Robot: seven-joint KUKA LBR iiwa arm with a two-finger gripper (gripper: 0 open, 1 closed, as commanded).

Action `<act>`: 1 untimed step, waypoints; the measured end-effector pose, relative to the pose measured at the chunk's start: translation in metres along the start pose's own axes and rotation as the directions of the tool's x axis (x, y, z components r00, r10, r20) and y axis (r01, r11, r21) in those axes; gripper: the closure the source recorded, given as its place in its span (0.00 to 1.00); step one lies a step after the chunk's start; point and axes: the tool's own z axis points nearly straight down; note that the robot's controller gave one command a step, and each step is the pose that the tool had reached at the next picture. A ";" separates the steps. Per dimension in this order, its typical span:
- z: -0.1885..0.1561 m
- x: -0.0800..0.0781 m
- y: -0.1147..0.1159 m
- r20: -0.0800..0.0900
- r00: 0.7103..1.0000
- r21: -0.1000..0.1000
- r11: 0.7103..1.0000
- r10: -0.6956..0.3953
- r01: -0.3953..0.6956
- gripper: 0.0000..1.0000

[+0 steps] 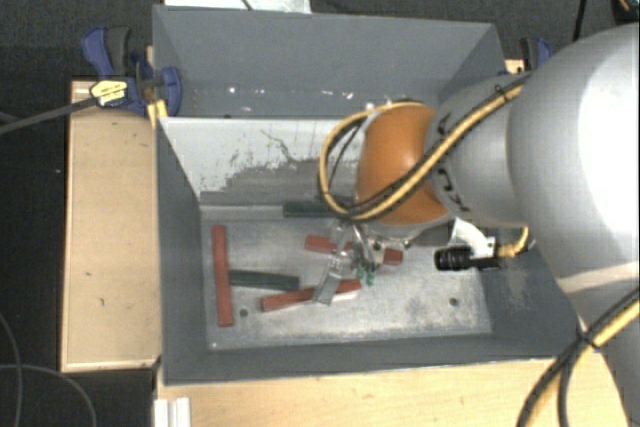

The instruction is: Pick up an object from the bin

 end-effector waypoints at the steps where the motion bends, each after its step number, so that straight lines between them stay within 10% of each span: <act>1: -0.003 -0.053 0.011 0.008 0.999 -0.002 0.999 -0.053 0.053 0.00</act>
Offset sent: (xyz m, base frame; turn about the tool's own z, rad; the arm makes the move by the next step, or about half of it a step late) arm 0.0503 -0.0094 0.0016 -0.0533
